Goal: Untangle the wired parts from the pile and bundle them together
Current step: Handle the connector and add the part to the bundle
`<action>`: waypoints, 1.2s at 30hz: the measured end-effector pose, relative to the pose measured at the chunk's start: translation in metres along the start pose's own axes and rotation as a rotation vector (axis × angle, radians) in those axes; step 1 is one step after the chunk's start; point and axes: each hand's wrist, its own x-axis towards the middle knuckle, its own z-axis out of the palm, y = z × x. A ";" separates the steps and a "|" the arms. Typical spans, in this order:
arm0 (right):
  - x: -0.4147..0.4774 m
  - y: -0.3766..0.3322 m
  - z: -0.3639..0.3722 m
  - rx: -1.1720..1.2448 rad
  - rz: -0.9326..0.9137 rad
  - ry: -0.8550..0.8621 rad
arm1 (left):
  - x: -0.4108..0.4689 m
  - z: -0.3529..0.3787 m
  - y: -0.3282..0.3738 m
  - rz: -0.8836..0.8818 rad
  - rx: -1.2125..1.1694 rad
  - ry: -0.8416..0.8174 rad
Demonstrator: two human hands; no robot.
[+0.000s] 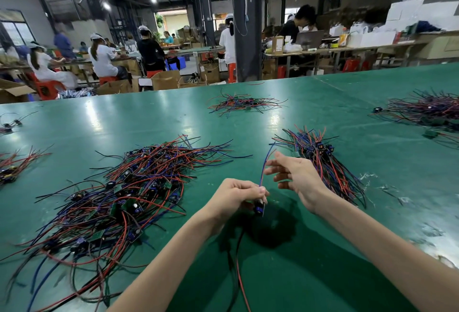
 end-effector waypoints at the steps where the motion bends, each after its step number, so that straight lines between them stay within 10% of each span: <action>1: -0.001 0.000 0.001 -0.007 -0.009 0.003 | 0.000 0.001 -0.001 -0.006 -0.002 -0.003; 23: 0.004 0.008 -0.004 -0.225 -0.202 0.151 | 0.000 -0.003 0.000 -0.086 0.140 -0.122; 36: 0.007 -0.005 -0.011 0.078 0.014 0.007 | -0.003 0.000 0.002 -0.086 0.158 -0.122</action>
